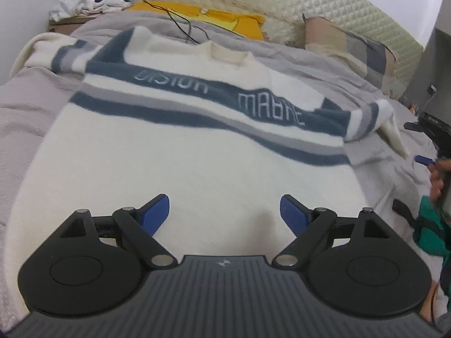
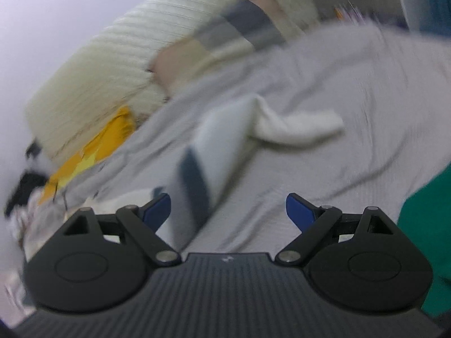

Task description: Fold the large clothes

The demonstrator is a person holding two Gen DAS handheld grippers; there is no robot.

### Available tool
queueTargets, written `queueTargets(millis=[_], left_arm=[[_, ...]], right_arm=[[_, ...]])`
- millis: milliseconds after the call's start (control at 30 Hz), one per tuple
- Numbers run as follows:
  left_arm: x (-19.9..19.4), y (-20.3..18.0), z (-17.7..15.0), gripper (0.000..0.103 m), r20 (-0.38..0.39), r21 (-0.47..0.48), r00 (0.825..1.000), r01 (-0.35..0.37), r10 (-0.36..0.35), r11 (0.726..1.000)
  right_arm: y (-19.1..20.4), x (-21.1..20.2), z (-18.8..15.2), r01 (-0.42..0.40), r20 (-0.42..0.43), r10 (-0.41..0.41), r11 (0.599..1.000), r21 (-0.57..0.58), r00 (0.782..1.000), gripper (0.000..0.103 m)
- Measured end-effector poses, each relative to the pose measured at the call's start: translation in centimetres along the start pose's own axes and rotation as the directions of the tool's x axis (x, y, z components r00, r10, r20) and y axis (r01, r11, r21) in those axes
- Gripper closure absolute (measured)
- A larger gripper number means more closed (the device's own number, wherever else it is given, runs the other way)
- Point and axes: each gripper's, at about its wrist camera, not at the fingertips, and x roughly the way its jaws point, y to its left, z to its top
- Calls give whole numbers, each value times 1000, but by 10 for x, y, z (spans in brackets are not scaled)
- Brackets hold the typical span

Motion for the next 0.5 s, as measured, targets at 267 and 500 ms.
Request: queueTargets(millis=[267,500], left_arm=[[33,-9,-2,10,-45,42,999,1,1,999],[58,-24,4,6,-46,89,998,41,-37,995]], right_arm=[[-68,85,23,46,10,-46,999,12,999,25],[-94,128,67,26,129,-42,992,122,991,24]])
